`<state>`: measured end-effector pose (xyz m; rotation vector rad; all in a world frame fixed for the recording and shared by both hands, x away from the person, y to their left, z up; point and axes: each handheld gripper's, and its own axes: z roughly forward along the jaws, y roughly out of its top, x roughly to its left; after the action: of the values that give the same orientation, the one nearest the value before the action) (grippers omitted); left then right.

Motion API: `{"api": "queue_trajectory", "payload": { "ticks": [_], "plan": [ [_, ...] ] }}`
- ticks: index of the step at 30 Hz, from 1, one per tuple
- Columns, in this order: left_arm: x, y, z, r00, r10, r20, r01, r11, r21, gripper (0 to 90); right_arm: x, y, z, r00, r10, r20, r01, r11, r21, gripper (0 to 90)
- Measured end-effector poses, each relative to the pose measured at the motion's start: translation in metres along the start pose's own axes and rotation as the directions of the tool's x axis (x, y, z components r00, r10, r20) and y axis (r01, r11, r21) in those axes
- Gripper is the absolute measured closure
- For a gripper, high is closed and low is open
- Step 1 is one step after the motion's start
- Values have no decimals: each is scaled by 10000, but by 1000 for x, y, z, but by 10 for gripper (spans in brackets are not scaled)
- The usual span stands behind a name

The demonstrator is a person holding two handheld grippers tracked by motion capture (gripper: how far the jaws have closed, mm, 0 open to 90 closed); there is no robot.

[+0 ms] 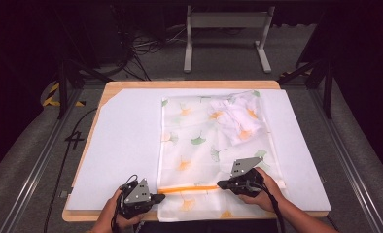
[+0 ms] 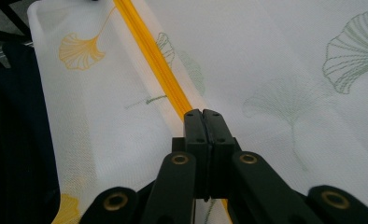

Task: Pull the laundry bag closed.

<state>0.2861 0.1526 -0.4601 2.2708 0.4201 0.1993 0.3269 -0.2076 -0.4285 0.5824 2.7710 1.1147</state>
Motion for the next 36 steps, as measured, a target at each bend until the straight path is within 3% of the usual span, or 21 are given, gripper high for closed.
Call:
{"api": "queue_trajectory", "payload": {
  "ticks": [4, 10, 21, 36],
  "plan": [
    [0, 0, 0, 10000, 4, -15, -4, 10000, 0, 900, 1, 1, 3, 9999, -72, -75, 72, 10000, 66, 880],
    [0, 0, 0, 10000, 50, -30, -50, 10000, 18, 900, 1, 1, 6, 9996, -181, 194, 176, 9995, 244, 900],
    [0, 0, 0, 10000, -68, -12, 68, 10000, -29, 900, 2, -9, -10, 9987, -282, 424, 270, 9992, 290, 900],
    [0, -1, 0, 9999, -134, 39, 134, 9999, -60, 900, -14, -46, -50, 9907, 557, 1244, -581, 9982, 159, 900]
  ]
}}
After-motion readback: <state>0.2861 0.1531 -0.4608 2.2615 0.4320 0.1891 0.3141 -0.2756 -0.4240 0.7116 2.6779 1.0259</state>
